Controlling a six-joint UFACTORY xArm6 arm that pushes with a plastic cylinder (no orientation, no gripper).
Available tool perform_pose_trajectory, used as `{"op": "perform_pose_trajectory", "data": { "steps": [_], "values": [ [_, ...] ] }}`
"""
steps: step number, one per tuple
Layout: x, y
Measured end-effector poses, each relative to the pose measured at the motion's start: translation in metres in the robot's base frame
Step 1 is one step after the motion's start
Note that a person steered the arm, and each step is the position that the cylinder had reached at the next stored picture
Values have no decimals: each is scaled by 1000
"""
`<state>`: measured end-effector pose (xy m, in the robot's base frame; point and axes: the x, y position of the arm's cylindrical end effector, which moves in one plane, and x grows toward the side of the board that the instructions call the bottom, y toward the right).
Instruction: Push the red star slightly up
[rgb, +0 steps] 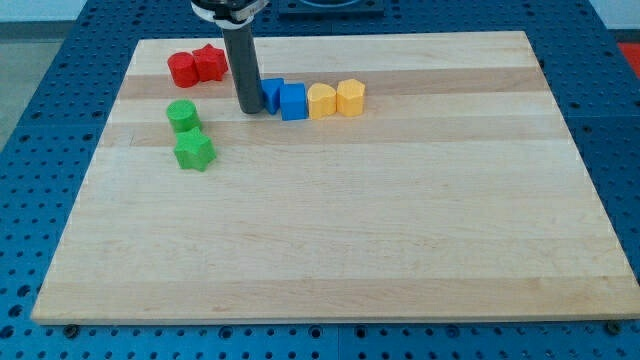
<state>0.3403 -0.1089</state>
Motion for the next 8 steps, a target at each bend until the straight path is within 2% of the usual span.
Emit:
{"op": "perform_pose_trajectory", "data": {
  "steps": [2,3,4,6,7,8],
  "values": [
    [5,-11],
    [36,-39],
    [37,-39],
    [-15,-56],
    [-60,-53],
    [-74,-53]
  ]
}}
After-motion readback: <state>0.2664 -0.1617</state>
